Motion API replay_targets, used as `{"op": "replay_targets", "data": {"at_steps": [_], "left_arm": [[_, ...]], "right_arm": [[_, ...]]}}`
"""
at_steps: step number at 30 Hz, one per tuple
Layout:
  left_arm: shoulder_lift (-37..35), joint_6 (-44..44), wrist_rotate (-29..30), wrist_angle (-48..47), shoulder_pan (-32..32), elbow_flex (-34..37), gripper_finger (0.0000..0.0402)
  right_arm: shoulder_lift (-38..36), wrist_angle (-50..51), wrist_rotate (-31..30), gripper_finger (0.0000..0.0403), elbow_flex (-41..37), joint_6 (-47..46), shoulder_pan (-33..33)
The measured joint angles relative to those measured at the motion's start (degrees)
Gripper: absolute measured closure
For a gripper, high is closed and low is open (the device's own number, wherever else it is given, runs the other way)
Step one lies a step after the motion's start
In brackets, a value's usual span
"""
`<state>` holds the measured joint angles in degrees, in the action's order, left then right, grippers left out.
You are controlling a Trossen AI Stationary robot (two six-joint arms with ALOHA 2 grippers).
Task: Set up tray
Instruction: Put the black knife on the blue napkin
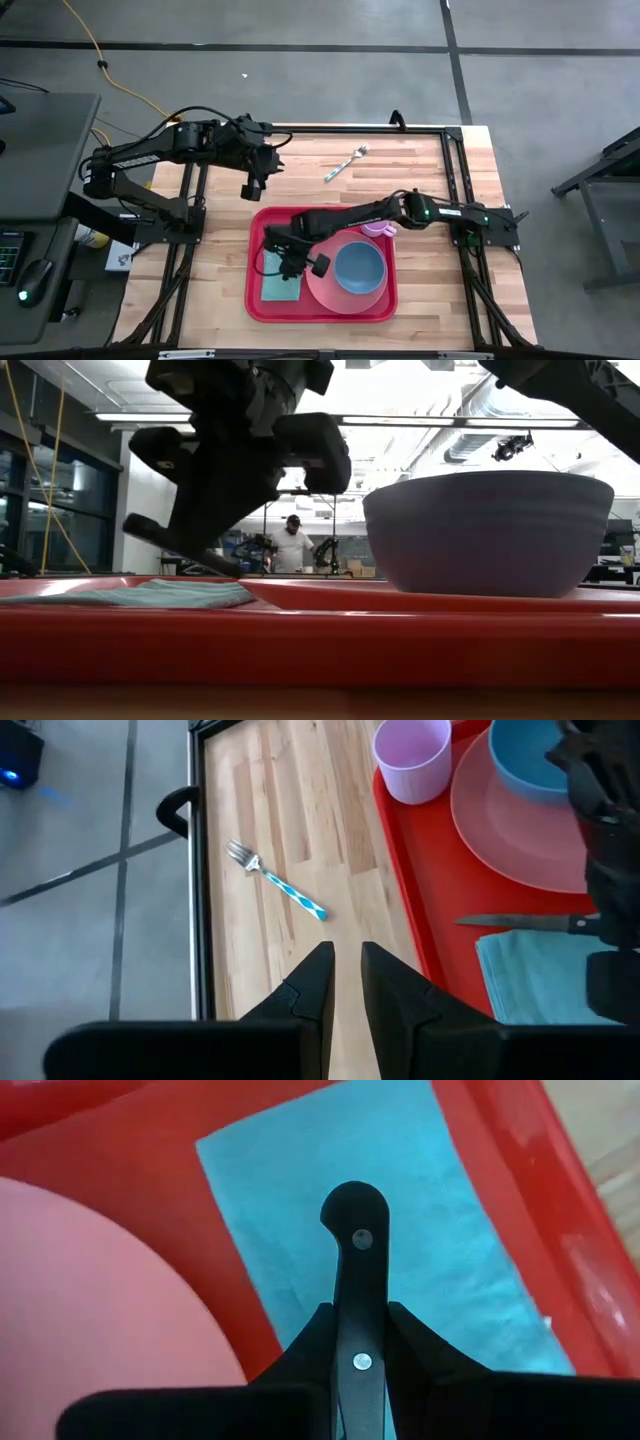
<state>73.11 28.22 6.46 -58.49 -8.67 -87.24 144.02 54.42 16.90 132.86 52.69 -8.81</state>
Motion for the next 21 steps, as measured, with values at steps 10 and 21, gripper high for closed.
{"op": "replay_targets", "data": {"at_steps": [10, 21], "left_arm": [[3.39, -0.19, -0.20, 0.51, 0.00, 0.02, 0.0316], [5.20, -0.64, -1.90, 3.69, 0.04, 0.02, 0.0316]], "right_arm": [[0.11, -1.67, -4.79, 0.0370, 0.00, 5.45, -3.68], [0.11, -3.00, -7.53, 0.0370, 0.00, 10.82, -4.65]]}}
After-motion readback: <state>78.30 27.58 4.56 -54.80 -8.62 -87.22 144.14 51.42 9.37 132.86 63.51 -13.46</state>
